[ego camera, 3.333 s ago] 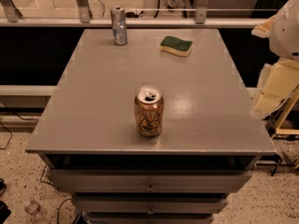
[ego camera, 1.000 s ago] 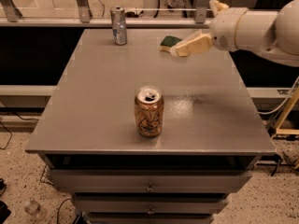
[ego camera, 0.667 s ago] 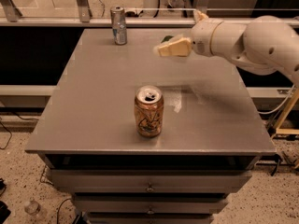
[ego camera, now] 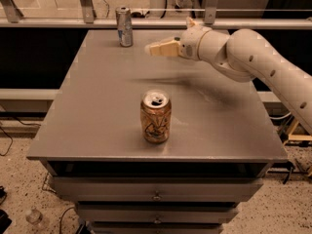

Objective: Pick redbull can

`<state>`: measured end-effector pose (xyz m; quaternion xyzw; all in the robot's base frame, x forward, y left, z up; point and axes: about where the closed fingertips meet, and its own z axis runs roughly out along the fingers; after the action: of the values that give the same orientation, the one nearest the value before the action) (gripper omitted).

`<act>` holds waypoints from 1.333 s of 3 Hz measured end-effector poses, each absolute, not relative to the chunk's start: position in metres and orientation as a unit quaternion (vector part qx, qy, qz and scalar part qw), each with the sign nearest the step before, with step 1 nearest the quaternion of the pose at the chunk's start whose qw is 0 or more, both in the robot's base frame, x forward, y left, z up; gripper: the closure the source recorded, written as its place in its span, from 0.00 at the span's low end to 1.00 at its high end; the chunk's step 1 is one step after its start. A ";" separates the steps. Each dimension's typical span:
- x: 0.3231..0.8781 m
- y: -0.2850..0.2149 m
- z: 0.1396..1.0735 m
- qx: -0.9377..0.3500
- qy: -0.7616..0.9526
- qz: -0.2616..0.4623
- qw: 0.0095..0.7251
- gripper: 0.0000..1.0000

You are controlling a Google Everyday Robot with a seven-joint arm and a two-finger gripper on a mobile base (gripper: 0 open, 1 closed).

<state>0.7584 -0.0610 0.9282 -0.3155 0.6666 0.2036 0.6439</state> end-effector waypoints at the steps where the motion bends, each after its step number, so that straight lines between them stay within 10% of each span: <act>1: 0.773 -0.046 0.929 -0.314 0.660 0.216 0.648 0.00; 4: 0.814 0.038 0.925 -0.335 0.650 0.274 0.624 0.00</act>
Offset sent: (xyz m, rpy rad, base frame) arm 0.0417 0.0562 0.0132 0.0441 -0.0152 0.0916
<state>0.8141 0.0383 0.9249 -0.3353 0.6501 0.2738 0.6244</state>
